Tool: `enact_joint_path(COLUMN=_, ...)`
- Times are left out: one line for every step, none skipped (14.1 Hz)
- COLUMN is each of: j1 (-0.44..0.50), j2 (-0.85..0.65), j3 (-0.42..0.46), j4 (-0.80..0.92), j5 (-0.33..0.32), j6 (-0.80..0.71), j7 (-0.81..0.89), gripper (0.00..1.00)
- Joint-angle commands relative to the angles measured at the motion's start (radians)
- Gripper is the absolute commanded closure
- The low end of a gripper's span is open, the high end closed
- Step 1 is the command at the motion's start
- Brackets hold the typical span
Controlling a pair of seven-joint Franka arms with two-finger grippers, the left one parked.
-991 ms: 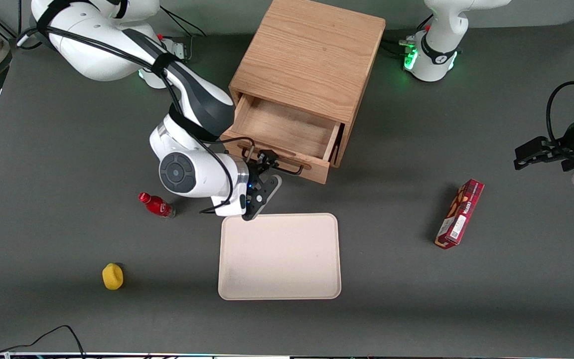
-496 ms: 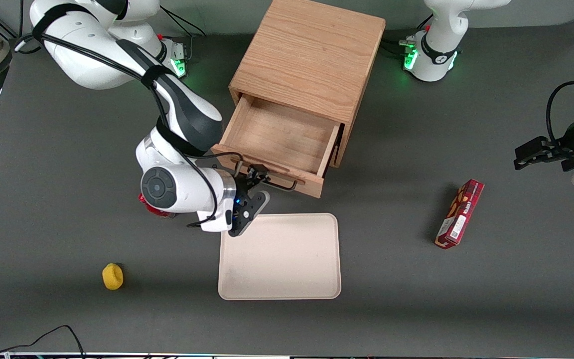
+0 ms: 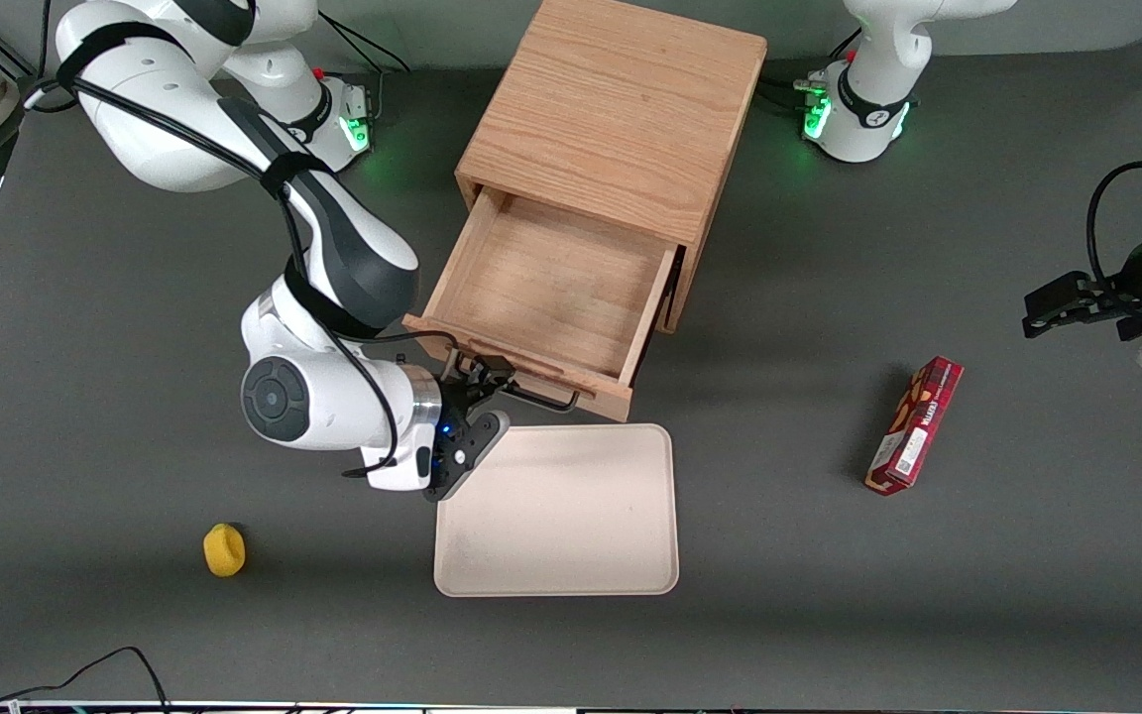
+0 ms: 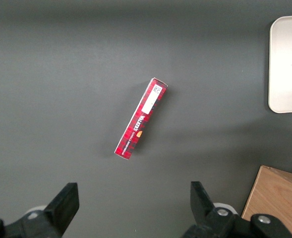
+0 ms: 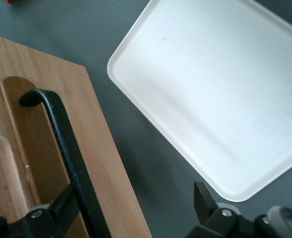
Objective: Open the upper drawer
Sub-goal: 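Pull the handle outward with the right gripper, sliding the drawer open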
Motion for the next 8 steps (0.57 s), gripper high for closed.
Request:
enact_joint_path(j1=0.008, j2=0.026, j3=-0.027, j4=0.075, j5=-0.024, j6=-0.022, j7=-0.089, gripper=0.0)
enact_joint_path(j1=0.008, j2=0.026, j3=-0.046, j4=0.087, j5=-0.024, j6=-0.038, j7=-0.129, gripper=0.0)
enact_joint_path(j1=0.007, j2=0.026, j3=-0.055, j4=0.107, j5=-0.023, j6=-0.046, j7=-0.16, gripper=0.0)
enact_joint_path(j1=0.007, j2=0.026, j3=-0.06, j4=0.129, j5=-0.024, j6=-0.058, j7=-0.175, gripper=0.0)
enact_joint_path(j1=0.007, j2=0.026, j3=-0.06, j4=0.152, j5=-0.024, j6=-0.074, j7=-0.178, gripper=0.0)
enact_joint_path(j1=0.01, j2=0.012, j3=-0.058, j4=0.164, j5=-0.026, j6=-0.091, j7=-0.175, gripper=0.0)
enact_joint_path(j1=0.01, j2=-0.012, j3=-0.058, j4=0.164, j5=-0.026, j6=-0.107, j7=-0.174, gripper=0.0)
enact_joint_path(j1=0.01, j2=-0.073, j3=-0.057, j4=0.163, j5=-0.028, j6=-0.136, j7=-0.166, gripper=0.0)
